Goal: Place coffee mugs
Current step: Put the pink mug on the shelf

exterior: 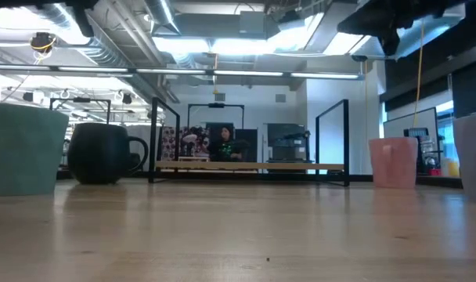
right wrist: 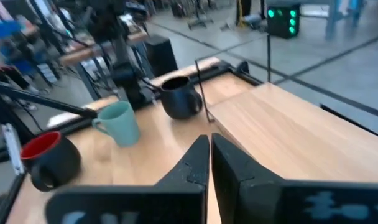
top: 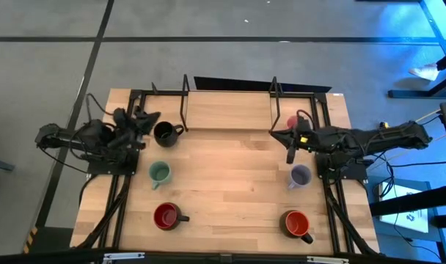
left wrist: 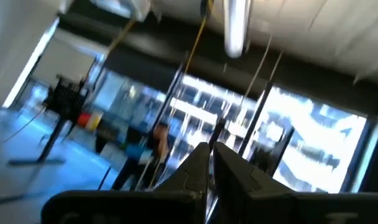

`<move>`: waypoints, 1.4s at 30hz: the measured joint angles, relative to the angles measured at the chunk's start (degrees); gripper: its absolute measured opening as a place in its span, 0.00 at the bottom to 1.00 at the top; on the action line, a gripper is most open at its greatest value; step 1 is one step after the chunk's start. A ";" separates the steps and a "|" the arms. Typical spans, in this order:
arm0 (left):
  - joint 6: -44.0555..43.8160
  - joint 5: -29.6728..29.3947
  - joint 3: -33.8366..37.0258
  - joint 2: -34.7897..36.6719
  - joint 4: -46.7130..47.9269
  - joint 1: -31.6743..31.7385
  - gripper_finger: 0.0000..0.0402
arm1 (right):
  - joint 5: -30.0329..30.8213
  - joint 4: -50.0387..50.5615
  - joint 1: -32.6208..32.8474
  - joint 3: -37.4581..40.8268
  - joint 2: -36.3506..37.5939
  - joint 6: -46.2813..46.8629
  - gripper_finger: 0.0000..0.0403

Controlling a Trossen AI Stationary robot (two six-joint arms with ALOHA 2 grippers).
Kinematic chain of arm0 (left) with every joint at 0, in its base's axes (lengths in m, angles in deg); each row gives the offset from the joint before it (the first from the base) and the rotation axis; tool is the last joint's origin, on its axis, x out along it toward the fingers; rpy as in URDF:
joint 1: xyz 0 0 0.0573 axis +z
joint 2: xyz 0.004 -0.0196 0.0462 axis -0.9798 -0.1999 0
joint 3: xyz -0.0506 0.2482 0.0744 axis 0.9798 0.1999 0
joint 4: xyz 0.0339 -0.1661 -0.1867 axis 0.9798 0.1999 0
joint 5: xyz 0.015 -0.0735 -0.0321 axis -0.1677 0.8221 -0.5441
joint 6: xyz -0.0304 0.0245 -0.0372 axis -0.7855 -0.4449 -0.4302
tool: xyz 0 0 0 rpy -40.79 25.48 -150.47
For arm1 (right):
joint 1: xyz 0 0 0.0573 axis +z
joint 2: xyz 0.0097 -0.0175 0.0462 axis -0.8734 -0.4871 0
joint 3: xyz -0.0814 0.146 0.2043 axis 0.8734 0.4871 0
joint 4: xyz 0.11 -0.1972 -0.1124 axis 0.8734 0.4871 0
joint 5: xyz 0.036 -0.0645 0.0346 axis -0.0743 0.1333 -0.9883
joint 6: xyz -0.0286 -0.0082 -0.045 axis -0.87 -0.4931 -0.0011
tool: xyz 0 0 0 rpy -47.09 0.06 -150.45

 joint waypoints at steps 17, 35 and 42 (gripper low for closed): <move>9.93 2.61 -17.08 -21.94 10.90 6.20 0.04 | 8.20 27.69 -2.69 -12.68 -1.67 9.38 0.02; 7.02 16.57 -32.43 -32.17 33.57 21.07 0.04 | -19.86 32.96 -31.64 -12.83 -1.67 12.08 0.02; 7.02 21.07 -32.43 -32.17 34.19 24.95 0.04 | -21.28 36.48 -35.68 -15.03 -3.17 11.24 0.02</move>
